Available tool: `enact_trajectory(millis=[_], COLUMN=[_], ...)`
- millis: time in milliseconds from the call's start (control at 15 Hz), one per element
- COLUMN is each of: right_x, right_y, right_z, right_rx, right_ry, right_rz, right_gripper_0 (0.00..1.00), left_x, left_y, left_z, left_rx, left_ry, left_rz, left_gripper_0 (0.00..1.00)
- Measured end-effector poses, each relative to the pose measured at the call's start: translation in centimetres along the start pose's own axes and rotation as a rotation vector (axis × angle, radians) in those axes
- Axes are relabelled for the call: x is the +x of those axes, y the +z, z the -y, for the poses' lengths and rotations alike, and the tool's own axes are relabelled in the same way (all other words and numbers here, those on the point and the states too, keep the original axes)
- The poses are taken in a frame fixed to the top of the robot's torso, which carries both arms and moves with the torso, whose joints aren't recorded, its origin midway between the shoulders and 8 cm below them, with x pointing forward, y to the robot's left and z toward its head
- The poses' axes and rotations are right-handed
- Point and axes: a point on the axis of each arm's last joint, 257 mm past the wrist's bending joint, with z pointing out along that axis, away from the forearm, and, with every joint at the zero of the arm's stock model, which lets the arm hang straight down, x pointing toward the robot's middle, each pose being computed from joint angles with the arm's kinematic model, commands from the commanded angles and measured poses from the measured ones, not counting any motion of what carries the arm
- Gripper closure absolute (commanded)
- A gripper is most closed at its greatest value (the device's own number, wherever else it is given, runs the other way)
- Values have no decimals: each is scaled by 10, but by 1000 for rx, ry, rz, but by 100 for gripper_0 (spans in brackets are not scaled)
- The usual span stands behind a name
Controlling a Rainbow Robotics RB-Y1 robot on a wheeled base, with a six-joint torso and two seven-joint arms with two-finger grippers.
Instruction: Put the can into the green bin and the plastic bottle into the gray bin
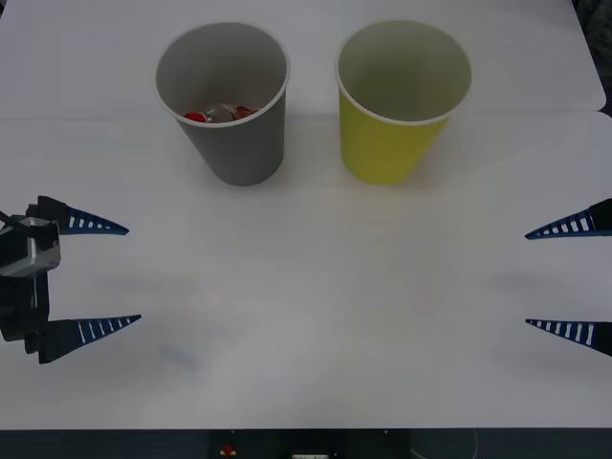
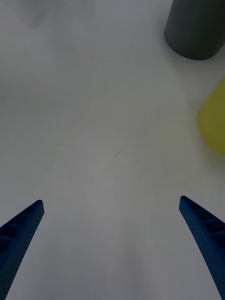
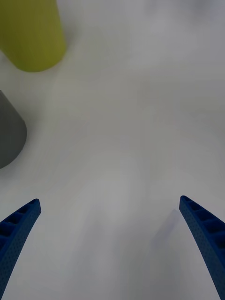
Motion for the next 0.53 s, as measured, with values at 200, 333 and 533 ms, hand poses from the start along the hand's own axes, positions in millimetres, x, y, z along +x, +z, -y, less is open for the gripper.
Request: enact_trajectory(millis=[200,333,533], right_x=[0,0,0], right_y=[0,0,0], right_z=[0,0,0], right_rx=[0,0,0], right_ry=[0,0,0], right_rz=[0,0,0], right_gripper_0=[0,0,0], left_x=[14,18,18], left_y=[0,-1,0], left_z=[2,3,4], left_rx=[84,108,115], left_ry=[-43,-50,-49], left_rz=[3,-4,-6], left_gripper_0=[0,0,0])
